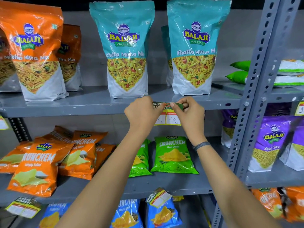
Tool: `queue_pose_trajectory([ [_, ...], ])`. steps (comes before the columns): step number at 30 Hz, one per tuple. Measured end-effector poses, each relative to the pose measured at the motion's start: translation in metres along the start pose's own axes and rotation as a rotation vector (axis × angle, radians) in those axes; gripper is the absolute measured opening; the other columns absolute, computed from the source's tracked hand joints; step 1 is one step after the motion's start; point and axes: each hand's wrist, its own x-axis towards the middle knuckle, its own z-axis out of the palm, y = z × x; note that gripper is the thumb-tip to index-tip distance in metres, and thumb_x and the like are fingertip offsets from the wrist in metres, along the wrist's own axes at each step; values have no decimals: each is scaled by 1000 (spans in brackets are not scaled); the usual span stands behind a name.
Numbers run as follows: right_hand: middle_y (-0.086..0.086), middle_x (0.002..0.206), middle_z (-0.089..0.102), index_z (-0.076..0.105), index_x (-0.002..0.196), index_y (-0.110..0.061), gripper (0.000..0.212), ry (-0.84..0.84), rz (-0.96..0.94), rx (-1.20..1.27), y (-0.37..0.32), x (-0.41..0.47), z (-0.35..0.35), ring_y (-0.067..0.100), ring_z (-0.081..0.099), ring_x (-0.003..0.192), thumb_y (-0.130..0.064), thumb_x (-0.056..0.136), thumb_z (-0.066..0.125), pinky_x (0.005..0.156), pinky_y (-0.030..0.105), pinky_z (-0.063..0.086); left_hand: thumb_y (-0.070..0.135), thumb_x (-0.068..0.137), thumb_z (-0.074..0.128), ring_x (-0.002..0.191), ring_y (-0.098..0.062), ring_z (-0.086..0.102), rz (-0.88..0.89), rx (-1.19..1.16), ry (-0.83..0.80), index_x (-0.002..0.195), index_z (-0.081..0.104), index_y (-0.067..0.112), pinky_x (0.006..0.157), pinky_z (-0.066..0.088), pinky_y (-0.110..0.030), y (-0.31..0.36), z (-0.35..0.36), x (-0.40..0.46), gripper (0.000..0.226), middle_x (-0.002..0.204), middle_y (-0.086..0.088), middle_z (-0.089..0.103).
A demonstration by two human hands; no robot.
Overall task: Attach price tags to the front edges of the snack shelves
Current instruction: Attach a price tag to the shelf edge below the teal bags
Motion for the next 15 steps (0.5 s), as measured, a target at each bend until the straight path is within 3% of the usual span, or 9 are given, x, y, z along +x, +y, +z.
queue_pose_trajectory([
  [3, -3, 69, 58, 56, 100, -16, 31, 76, 24, 74, 4, -19, 3, 12, 54, 58, -35, 81, 72, 60, 28, 48, 66, 77, 53, 73, -36, 65, -46, -70, 17, 60, 44, 19, 51, 29, -26, -9, 11, -22, 50, 72, -11, 70],
  [6, 1, 77, 60, 47, 116, -16, 42, 123, 86, 174, 18, -51, 4, 8, 59, 62, -30, 84, 70, 63, 22, 50, 73, 75, 49, 74, -35, 65, -169, -179, -43, 57, 49, 18, 54, 34, -28, -32, 29, -58, 58, 66, -8, 69],
  [10, -1, 74, 60, 50, 116, -12, 34, 42, 187, 129, 59, -110, 6, 8, 60, 63, -22, 88, 66, 62, 10, 46, 68, 82, 45, 79, -36, 66, -344, -249, -272, 60, 53, 12, 62, 46, -33, -76, 68, -126, 61, 72, -15, 72],
  [15, 12, 76, 67, 65, 98, -3, 11, -355, 422, -61, 114, -192, 19, 30, 67, 76, -7, 88, 64, 74, 44, 58, 44, 90, 51, 95, -34, 66, -502, -151, -777, 82, 68, 5, 76, 52, -38, -131, 124, -220, 43, 93, -20, 73],
])
